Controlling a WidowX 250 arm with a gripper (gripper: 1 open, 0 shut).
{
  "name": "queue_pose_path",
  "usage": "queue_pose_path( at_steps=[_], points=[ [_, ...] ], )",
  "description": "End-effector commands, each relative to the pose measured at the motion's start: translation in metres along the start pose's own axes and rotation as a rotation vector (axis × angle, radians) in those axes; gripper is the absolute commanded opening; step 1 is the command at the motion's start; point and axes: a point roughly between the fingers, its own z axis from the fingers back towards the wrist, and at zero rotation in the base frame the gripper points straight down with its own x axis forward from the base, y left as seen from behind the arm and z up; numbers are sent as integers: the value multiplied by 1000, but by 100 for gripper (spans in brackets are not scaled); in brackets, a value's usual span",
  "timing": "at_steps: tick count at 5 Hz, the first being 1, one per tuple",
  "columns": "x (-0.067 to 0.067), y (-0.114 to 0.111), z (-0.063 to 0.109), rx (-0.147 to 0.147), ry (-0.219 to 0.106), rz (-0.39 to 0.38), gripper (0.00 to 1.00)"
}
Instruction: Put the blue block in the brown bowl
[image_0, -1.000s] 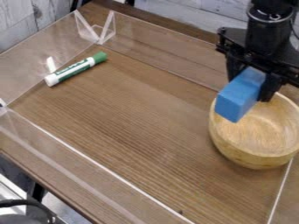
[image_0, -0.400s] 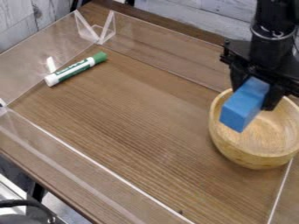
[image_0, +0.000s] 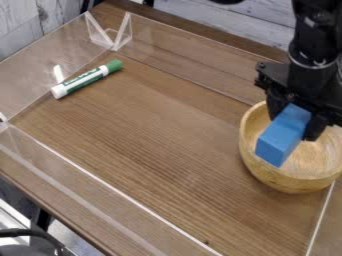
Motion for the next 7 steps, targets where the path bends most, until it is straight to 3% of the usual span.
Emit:
queue_pose_path(
  at_steps=[1,4,7],
  points=[
    [8,-6,11,-20,-88,-6,0],
    [3,-13,-1,-51,-157,-6,0],
    [-2,-14,-8,-78,-195,-20,0]
  ],
)
